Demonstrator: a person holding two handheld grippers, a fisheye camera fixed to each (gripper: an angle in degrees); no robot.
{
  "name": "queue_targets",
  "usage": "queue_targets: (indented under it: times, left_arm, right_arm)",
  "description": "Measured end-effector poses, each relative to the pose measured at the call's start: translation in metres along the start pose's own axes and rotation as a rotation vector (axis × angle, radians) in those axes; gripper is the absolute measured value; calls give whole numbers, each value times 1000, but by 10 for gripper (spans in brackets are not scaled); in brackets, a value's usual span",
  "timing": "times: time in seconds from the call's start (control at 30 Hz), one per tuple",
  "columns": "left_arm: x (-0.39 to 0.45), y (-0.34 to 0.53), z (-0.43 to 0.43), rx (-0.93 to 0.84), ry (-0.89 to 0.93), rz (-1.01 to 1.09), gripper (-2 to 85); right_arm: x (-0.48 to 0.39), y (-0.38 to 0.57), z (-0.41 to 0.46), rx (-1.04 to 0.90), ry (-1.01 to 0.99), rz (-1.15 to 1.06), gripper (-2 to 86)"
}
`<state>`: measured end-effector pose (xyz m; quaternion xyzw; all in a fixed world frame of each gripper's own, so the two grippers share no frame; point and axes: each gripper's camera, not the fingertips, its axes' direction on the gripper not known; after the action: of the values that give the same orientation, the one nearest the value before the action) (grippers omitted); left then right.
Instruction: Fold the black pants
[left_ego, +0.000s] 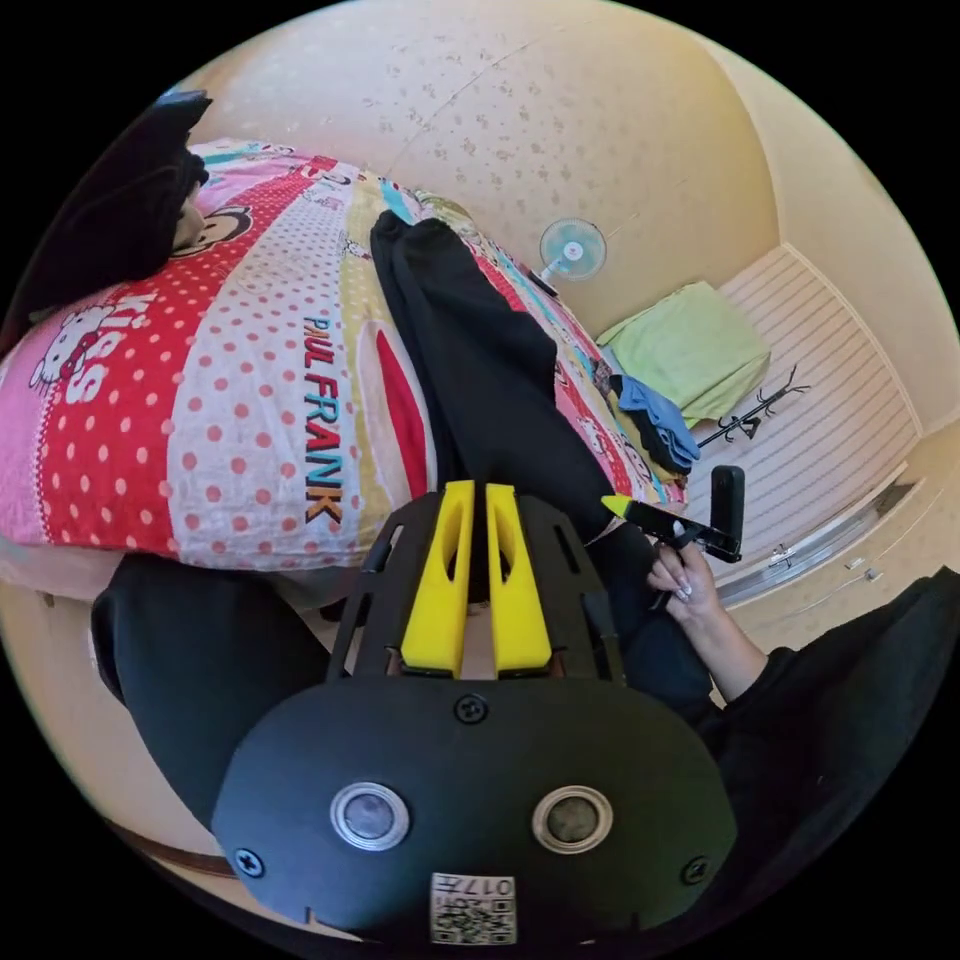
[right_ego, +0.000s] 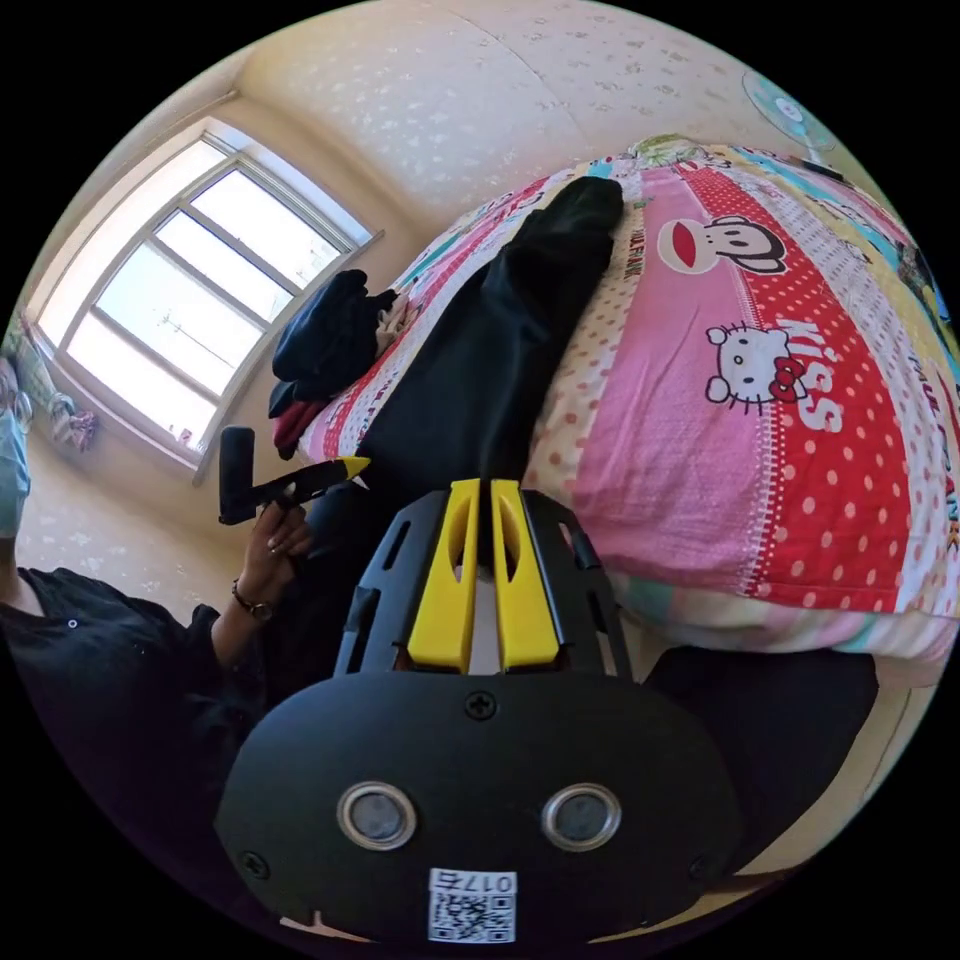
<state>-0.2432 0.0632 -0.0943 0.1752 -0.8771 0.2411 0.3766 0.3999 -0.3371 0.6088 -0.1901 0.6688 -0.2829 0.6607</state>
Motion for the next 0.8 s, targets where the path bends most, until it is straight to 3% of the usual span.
queue_targets:
  times: [0.2, 0.3, 0.37, 0.57, 0.8]
  left_arm:
    - [-4, 2, -6, 38, -59, -120, 64]
    - [3, -14, -16, 84, -11, -71, 76]
    - [6, -40, -5, 18, 11, -57, 85]
    - [11, -77, 36, -72, -73, 25, 81]
    - [25, -73, 41, -58, -186, 195, 68]
  right_arm:
    - [10, 7, 17, -200, 86, 40, 33]
    - [19, -10, -7, -107, 69, 79, 49]
    - [21, -32, -18, -57, 82, 71, 62]
    - [-8, -176, 2, -52, 162, -107, 101]
    - [-16, -370, 131, -189, 206, -120, 139]
